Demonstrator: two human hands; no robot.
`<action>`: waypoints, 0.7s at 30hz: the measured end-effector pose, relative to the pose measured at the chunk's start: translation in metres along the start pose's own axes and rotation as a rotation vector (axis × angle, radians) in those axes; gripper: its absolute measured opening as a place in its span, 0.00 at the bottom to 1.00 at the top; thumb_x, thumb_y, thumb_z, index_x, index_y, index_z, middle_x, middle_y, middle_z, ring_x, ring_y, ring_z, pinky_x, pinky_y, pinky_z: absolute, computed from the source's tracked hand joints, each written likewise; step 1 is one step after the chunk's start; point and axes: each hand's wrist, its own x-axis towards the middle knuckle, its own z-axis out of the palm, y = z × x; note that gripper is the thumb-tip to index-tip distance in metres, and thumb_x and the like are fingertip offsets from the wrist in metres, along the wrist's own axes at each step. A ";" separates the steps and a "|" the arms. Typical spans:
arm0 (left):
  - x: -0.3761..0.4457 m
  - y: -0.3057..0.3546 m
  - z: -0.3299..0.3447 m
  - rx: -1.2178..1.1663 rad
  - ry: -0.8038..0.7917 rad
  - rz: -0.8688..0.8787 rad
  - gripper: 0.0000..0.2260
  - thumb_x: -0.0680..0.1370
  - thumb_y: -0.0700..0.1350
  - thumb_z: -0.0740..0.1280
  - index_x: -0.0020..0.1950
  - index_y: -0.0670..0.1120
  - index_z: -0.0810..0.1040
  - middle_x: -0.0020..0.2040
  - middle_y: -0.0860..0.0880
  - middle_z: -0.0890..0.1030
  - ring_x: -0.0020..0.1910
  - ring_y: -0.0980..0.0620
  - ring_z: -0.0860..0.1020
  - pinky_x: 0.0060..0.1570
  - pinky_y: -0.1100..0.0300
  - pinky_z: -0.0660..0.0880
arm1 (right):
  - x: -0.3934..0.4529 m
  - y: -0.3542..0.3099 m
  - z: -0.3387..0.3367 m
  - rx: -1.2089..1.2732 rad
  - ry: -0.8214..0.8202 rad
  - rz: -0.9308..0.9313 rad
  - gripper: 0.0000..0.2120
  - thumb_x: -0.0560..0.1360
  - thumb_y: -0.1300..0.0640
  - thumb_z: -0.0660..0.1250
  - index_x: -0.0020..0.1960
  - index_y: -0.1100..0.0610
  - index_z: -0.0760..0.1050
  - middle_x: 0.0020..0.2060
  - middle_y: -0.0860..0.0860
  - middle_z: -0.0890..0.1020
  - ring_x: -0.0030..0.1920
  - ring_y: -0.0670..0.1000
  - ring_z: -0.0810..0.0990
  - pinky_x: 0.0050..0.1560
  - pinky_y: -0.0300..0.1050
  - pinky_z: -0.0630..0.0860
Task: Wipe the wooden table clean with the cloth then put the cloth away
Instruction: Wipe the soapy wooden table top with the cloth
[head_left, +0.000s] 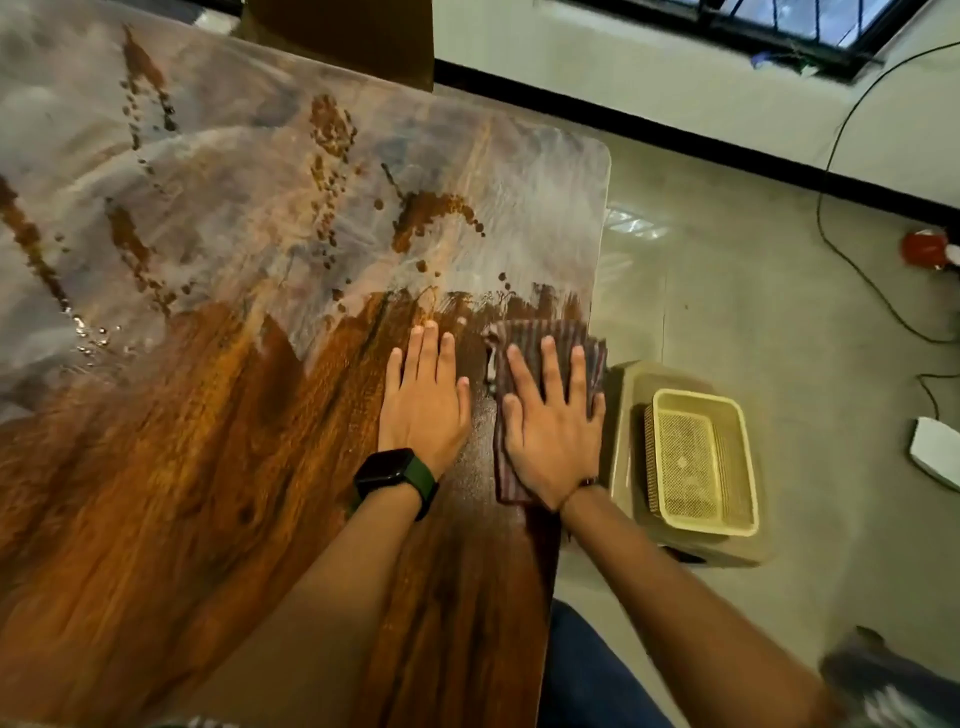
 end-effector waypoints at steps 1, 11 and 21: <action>0.001 0.002 0.002 0.015 0.008 -0.013 0.24 0.81 0.50 0.45 0.75 0.43 0.47 0.77 0.44 0.47 0.75 0.49 0.44 0.71 0.53 0.39 | 0.031 0.006 -0.006 0.008 -0.009 0.010 0.27 0.76 0.41 0.40 0.75 0.39 0.47 0.77 0.47 0.46 0.76 0.55 0.40 0.70 0.68 0.47; 0.030 0.014 -0.009 -0.008 0.121 -0.127 0.26 0.77 0.50 0.46 0.72 0.39 0.61 0.72 0.38 0.64 0.71 0.41 0.62 0.70 0.48 0.51 | 0.126 0.022 -0.027 -0.058 -0.016 -0.129 0.26 0.79 0.42 0.41 0.76 0.44 0.43 0.77 0.51 0.45 0.76 0.56 0.40 0.72 0.61 0.36; 0.063 0.012 -0.004 -0.023 0.163 -0.412 0.25 0.80 0.49 0.50 0.75 0.41 0.52 0.76 0.41 0.49 0.75 0.44 0.47 0.71 0.51 0.39 | 0.119 0.031 -0.024 -0.103 -0.015 -0.505 0.26 0.78 0.41 0.45 0.75 0.41 0.49 0.77 0.49 0.54 0.76 0.56 0.48 0.72 0.62 0.42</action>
